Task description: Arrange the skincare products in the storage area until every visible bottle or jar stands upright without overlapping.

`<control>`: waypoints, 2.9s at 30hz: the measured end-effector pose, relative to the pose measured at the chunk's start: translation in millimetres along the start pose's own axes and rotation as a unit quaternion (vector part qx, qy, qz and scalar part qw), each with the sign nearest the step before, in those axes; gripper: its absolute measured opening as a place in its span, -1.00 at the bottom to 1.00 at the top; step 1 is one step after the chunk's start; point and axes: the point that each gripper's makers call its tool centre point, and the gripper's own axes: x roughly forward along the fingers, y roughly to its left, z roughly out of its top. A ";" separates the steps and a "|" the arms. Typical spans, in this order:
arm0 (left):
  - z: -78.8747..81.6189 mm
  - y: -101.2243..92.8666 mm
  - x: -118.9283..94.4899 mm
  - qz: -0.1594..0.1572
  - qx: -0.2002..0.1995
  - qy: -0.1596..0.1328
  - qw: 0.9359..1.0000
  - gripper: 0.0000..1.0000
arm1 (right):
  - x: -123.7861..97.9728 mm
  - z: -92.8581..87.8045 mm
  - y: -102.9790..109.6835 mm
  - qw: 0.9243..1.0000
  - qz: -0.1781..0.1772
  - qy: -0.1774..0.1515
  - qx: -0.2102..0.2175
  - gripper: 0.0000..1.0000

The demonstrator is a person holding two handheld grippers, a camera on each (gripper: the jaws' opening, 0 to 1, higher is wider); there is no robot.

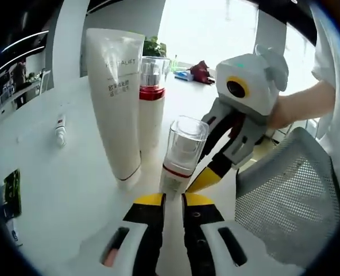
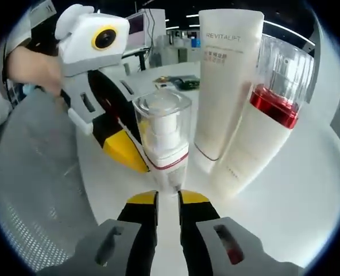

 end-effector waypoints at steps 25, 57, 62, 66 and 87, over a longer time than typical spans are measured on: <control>10.4 19.0 14.4 0.010 0.000 -0.004 1.000 -0.88 | 7.6 2.6 -21.9 1.000 -0.020 0.004 0.020 -0.75; 6.4 5.7 -23.5 0.036 -0.036 -0.013 0.999 -0.52 | -22.2 3.5 -5.3 0.998 -0.037 0.017 0.051 -0.44; 7.0 3.5 -44.3 0.054 -0.071 -0.037 0.995 -0.43 | -32.3 10.3 3.7 0.996 -0.035 0.004 0.078 -0.34; 2.0 5.4 -61.2 0.070 -0.088 -0.045 0.993 -0.35 | -40.4 15.6 5.1 0.996 -0.042 -0.007 0.084 -0.30; -33.0 14.8 -184.7 0.148 -0.194 -0.109 0.964 0.17 | -92.1 21.8 17.7 0.984 -0.087 -0.041 0.147 0.21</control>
